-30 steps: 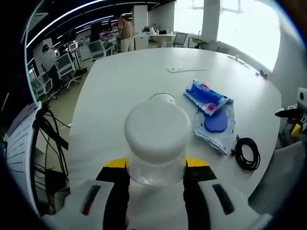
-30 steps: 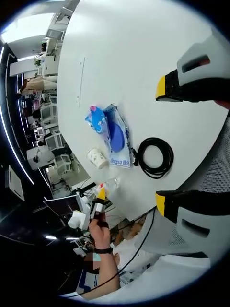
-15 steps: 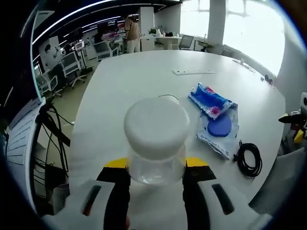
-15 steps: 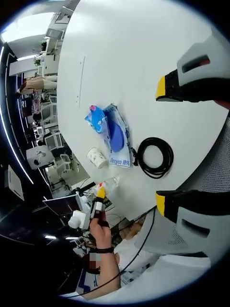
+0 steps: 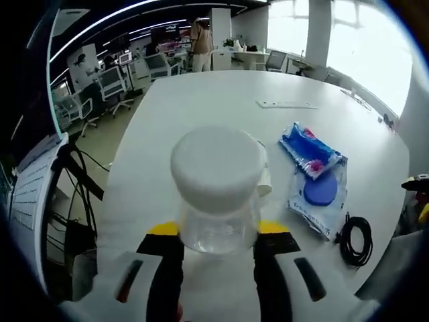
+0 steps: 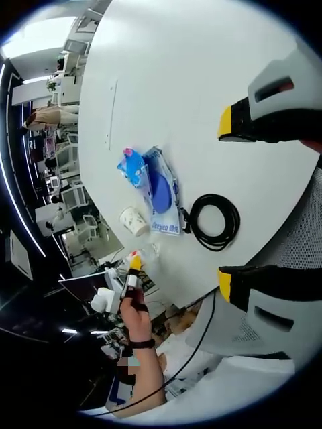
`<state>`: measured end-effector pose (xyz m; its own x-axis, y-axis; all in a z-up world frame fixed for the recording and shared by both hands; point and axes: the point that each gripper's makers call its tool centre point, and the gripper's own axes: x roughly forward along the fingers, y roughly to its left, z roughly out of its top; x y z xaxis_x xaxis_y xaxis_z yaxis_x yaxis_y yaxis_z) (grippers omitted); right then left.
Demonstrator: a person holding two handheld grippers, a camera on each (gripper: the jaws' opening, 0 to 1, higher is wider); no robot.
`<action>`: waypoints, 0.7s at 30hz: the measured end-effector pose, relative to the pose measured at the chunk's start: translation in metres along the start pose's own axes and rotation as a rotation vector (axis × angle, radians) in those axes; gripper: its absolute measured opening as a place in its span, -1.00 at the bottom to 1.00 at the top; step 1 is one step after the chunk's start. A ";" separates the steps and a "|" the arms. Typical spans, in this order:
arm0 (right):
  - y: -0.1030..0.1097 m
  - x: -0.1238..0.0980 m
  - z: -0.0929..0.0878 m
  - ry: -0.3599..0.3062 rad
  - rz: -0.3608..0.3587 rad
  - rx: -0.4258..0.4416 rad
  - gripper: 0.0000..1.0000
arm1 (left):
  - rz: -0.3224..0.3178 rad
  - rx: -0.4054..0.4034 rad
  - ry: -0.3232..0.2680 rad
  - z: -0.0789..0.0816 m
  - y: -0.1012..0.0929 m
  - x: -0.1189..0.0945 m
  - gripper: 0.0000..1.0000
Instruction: Arrange the tabletop items into an orderly group along one side of the table until the central work area is clear of visible clutter.
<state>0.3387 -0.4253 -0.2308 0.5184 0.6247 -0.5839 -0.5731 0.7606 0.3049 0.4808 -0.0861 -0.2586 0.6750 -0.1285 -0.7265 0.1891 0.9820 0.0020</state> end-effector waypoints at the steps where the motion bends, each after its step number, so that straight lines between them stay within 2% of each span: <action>1: 0.000 0.000 0.000 0.001 0.000 -0.001 0.50 | 0.004 -0.003 0.000 0.001 0.001 0.001 -0.21; 12: -0.006 -0.005 -0.006 0.012 -0.003 0.009 0.49 | 0.041 -0.038 -0.009 0.019 0.012 0.019 -0.22; 21: -0.010 -0.001 -0.008 0.027 0.005 0.007 0.50 | 0.057 -0.064 -0.025 0.036 0.014 0.035 -0.23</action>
<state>0.3390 -0.4352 -0.2392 0.4983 0.6239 -0.6021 -0.5711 0.7587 0.3135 0.5323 -0.0822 -0.2591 0.7011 -0.0751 -0.7091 0.1047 0.9945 -0.0019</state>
